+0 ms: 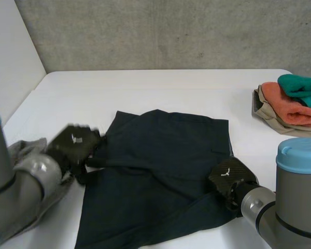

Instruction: Fold the laundry.

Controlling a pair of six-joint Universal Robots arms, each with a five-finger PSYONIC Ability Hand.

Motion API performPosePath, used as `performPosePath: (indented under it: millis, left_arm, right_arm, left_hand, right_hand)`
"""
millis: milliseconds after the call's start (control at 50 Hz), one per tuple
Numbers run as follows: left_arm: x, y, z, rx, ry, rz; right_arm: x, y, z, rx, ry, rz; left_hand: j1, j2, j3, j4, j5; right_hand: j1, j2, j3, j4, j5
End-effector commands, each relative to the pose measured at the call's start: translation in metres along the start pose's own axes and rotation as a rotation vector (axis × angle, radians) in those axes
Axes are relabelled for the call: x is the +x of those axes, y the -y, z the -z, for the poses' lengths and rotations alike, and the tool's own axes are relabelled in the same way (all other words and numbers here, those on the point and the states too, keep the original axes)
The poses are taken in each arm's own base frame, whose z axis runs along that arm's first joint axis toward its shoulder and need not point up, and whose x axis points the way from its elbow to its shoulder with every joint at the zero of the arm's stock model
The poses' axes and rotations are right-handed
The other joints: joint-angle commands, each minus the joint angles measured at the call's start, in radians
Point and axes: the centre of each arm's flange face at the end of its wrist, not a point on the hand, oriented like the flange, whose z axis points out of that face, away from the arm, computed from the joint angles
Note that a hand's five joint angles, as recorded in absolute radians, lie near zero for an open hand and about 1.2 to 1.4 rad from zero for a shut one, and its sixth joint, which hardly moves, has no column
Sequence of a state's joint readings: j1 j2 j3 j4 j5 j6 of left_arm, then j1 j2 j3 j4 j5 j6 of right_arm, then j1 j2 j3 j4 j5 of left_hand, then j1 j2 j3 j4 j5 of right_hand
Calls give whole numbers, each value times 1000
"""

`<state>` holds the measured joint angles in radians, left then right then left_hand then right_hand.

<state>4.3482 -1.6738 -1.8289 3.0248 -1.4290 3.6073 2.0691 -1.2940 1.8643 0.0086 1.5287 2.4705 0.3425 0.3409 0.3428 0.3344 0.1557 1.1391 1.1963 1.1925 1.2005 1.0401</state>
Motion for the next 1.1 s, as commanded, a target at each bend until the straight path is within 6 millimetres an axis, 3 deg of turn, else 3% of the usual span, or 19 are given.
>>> performPosePath:
  millis: [20,100,260,340,360,420,500,580,660,720,800,960,1100]
  left_arm:
    - [45,-45,53,-157,-182,73]
    - [54,-59,62,-173,-190,70]
    - [51,-67,47,-151,-113,52]
    - [51,-73,36,-167,-95,44]
    - [52,-74,33,-169,-91,37]
    - [55,-73,31,-171,-101,25]
    - [65,-65,47,-150,-140,-23]
    - [81,-64,87,-224,-295,-169]
    - [80,-60,99,-298,-382,-228]
    - [69,-50,84,-248,-331,-234]
    - [40,-28,43,-123,-172,-223]
    - [-8,49,-57,356,126,-269]
    - [-26,69,-123,464,205,-268]
  right_arm:
    - [7,3,-6,19,-48,-76]
    - [11,6,-8,44,-87,-97]
    - [13,7,-7,49,-99,-106]
    - [15,8,-5,55,-104,-108]
    - [17,9,-3,58,-108,-107]
    - [17,10,1,53,-99,-99]
    - [10,5,19,-16,-18,-26]
    - [-9,-28,59,-253,258,258]
    - [1,-29,57,-219,243,358]
    - [10,-20,45,-171,166,317]
    - [25,-3,21,-93,65,193]
    - [69,33,-27,91,-241,-9]
    - [93,53,-68,281,-461,-18]
  left_hand:
    - [29,31,29,37,42]
    - [38,40,38,46,51]
    - [167,169,167,175,179]
    - [583,585,583,591,595]
    - [953,955,953,962,966]
    - [1054,1055,1053,1062,1066]
    - [1054,1055,1053,1062,1066]
    - [1054,1055,1053,1062,1066]
    - [1054,1055,1053,1062,1066]
    - [1054,1055,1053,1062,1066]
    - [1054,1055,1053,1062,1066]
    - [1054,1055,1053,1062,1066]
    - [1054,1055,1053,1062,1066]
  right_hand:
    - [257,200,204,196,182]
    - [257,200,204,196,182]
    - [257,200,204,196,182]
    - [257,200,204,196,182]
    - [257,200,204,196,182]
    - [257,200,204,196,182]
    - [257,200,204,196,182]
    - [257,200,204,196,182]
    - [257,200,204,196,182]
    - [257,200,204,196,182]
    - [257,200,204,196,182]
    - [257,200,204,196,182]
    - [257,200,204,196,182]
